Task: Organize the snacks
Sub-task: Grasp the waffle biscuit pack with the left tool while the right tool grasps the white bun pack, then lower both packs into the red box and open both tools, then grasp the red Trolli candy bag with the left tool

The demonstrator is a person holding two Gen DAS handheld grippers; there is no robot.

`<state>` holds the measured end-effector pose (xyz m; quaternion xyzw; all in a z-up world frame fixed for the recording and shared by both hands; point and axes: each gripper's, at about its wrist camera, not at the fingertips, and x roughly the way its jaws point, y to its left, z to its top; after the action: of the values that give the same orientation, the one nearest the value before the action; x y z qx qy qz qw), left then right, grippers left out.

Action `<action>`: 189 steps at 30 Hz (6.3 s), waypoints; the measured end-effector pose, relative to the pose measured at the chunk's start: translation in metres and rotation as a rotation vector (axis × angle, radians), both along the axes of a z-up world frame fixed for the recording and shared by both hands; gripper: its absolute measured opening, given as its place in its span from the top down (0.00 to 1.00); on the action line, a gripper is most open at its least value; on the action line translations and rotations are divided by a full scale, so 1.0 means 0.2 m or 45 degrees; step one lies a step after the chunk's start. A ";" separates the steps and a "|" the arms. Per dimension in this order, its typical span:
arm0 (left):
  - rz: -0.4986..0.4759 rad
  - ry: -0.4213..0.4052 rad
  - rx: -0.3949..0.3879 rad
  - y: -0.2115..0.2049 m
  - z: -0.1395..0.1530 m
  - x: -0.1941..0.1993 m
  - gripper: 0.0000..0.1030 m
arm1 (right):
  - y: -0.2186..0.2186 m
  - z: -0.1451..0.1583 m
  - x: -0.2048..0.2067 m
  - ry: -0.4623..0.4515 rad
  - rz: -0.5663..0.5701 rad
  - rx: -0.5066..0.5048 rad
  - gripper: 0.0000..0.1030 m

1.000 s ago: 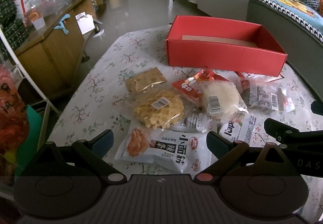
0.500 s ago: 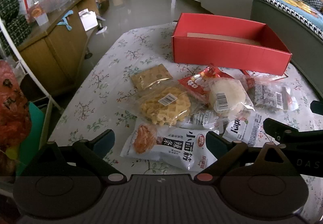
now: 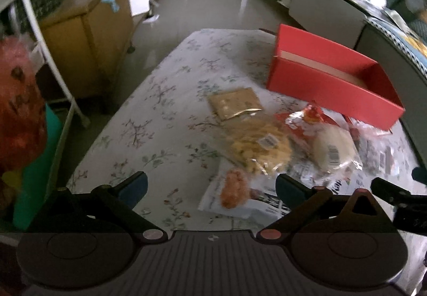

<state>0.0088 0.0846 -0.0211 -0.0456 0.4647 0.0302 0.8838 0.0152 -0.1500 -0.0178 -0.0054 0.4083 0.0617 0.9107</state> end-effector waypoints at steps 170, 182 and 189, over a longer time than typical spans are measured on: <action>-0.259 -0.118 0.091 -0.65 0.15 0.94 0.04 | -0.31 0.15 0.90 -0.005 -0.043 0.077 0.31; -0.261 -0.130 0.071 -0.59 0.19 0.82 0.03 | -0.32 0.19 0.75 -0.002 -0.028 0.053 0.28; -0.276 -0.085 0.058 -0.53 0.16 0.73 0.02 | -0.35 0.16 0.63 0.038 -0.030 0.037 0.28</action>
<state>0.1553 -0.0219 0.0105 0.0241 0.4365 -0.0567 0.8976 0.1420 -0.2205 0.0133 0.0136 0.4209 0.0569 0.9052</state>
